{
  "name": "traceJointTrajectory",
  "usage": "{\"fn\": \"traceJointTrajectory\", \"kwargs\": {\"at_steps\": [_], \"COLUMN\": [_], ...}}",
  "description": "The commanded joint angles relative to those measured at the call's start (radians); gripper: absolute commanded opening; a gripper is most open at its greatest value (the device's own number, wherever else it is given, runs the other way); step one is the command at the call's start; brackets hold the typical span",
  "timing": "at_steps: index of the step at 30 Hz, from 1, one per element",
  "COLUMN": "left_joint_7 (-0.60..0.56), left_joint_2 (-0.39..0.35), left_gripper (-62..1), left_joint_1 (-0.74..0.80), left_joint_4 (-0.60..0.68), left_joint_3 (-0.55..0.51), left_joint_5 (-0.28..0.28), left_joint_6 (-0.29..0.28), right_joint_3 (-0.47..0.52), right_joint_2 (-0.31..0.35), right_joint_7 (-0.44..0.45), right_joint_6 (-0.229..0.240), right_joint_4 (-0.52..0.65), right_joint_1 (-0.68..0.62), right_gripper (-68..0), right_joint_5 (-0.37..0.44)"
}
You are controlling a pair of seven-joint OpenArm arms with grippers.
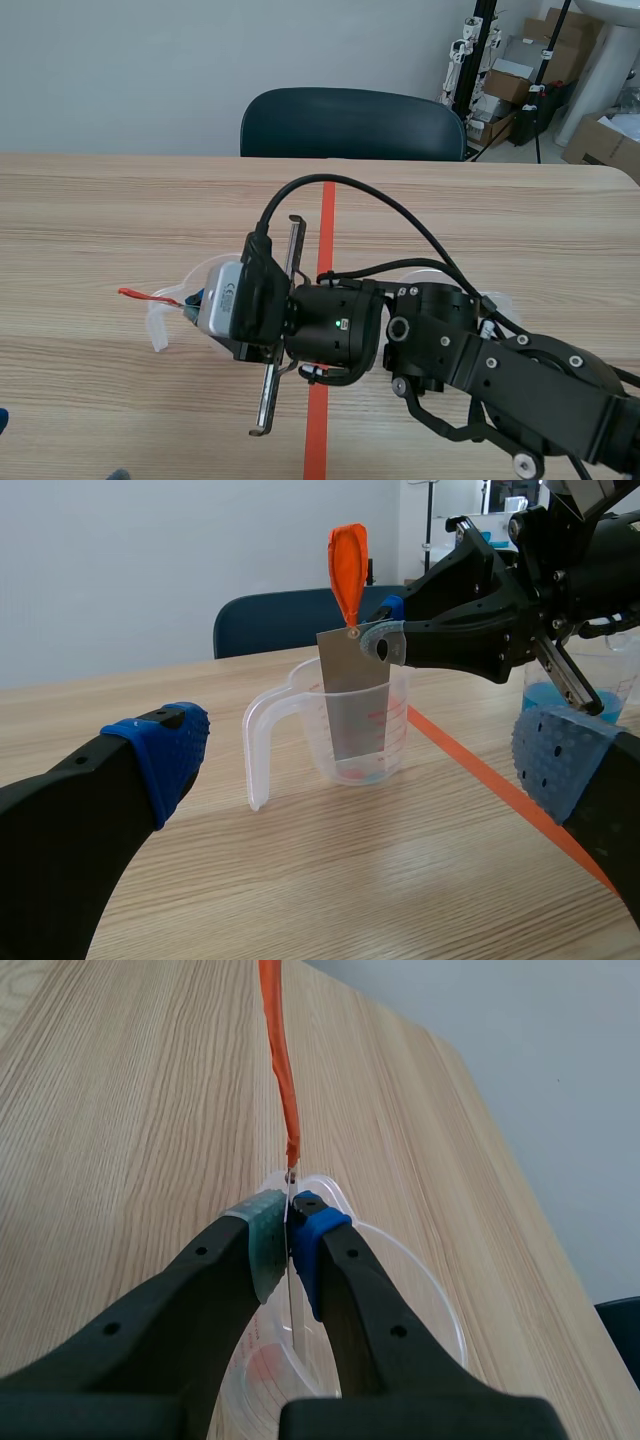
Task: Do the redox reaction experiment. lift the metal plate out of the left beaker
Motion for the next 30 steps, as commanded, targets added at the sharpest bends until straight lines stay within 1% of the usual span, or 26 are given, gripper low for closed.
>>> {"fn": "traceJointTrajectory", "kwargs": {"at_steps": [1, 15, 19, 25, 30], "left_joint_7": [-0.014, -0.014, -0.014, -0.014, -0.014], "left_joint_2": [0.0, 0.0, 0.0, 0.0, 0.0], "left_gripper": [1.4, 1.4, 1.4, 1.4, 1.4], "left_joint_1": [0.008, 0.008, 0.008, 0.008, 0.008], "left_joint_4": [0.01, 0.01, 0.01, 0.01, 0.01], "left_joint_3": [0.001, 0.001, 0.001, 0.001, 0.001], "left_joint_5": [-0.004, -0.004, -0.004, -0.004, -0.004], "left_joint_6": [0.002, 0.002, 0.002, 0.002, 0.002], "right_joint_3": [0.001, 0.001, 0.001, 0.001, 0.002], "right_joint_2": [-0.003, -0.003, 0.0, 0.001, 0.008], "right_joint_7": [0.008, 0.008, 0.007, -0.003, -0.008], "right_joint_6": [-0.007, -0.008, -0.008, -0.008, -0.008], "right_joint_4": [0.009, 0.009, 0.009, 0.009, 0.01], "right_joint_1": [0.02, 0.02, 0.021, 0.021, 0.021], "right_gripper": [-66.4, -67.1, -67.1, -67.1, -67.1], "right_joint_5": [0.012, 0.022, 0.083, 0.116, 0.174]}}
